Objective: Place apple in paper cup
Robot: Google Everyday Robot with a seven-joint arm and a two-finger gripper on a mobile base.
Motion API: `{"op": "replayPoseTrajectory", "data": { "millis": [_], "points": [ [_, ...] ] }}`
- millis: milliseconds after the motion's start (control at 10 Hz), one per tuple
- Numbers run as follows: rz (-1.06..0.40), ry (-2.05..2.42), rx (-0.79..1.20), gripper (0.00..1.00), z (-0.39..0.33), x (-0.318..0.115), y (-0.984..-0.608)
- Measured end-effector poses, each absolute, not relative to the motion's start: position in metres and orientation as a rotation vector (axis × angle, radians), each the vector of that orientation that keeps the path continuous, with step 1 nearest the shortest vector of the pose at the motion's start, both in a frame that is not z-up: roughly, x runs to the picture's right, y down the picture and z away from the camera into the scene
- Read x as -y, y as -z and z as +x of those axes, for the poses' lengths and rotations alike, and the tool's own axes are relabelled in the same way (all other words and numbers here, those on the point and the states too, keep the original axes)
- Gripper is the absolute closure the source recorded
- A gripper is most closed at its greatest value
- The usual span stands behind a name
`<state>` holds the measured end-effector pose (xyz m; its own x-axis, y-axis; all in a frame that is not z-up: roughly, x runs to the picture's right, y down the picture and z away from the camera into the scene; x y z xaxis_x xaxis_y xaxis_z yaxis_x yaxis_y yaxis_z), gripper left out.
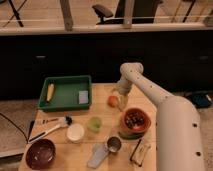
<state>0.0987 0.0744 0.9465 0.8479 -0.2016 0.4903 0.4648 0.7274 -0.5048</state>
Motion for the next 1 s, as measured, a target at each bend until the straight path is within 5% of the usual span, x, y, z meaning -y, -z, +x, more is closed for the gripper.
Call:
{"op": "replayPoseTrajectory", "data": {
  "millis": [1000],
  "points": [
    [-0.674, 0.379, 0.42, 0.2, 0.1026, -0.0694, -0.9488]
  ]
}}
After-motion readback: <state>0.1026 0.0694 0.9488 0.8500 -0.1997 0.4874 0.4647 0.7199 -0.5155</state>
